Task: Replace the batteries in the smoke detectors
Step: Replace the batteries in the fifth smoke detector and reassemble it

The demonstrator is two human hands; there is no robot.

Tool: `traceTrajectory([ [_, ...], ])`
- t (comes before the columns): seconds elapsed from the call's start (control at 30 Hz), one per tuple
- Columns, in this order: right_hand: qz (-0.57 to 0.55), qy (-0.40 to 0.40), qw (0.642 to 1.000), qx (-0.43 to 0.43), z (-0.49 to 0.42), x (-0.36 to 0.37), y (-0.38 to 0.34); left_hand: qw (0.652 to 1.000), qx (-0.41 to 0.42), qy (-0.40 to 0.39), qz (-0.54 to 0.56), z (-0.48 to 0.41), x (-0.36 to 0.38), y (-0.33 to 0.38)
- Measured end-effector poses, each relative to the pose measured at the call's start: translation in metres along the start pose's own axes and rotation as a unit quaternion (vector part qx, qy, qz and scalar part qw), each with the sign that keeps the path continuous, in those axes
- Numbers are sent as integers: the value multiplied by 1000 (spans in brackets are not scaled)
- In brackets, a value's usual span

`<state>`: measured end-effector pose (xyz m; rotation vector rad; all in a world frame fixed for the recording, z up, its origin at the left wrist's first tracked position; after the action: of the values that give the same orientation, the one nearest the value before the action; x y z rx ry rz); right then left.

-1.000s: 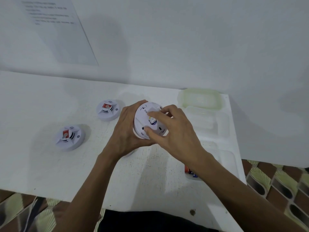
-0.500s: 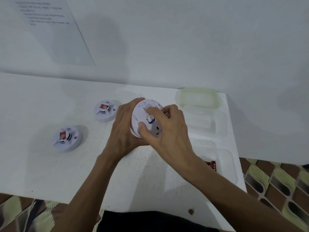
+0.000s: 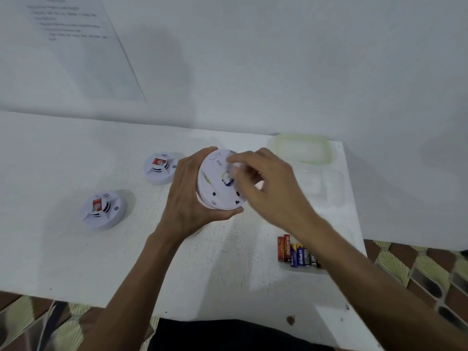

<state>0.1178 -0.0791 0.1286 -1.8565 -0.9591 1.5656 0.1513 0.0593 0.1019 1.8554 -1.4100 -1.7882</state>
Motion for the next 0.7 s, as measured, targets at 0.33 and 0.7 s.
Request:
traceTrajectory([
  [0.33, -197, -123, 972, 43, 4, -8, 15, 993, 82, 21, 76, 2, -5, 4],
  [0.7, -297, -146, 942, 55, 19, 1, 18, 993, 106, -28, -52, -14, 17, 26],
])
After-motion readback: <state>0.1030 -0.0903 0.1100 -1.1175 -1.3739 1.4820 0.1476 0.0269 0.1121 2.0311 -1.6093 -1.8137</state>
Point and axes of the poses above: each hand's wrist, its own z-axis away from the middle knuckle, its own x-axis out of the palm, y = z × x, the point moved 9 cm from there along -z, towards the middle knuckle, and after that the axes turned 7 degrees about -y, right-handed, at the moved point
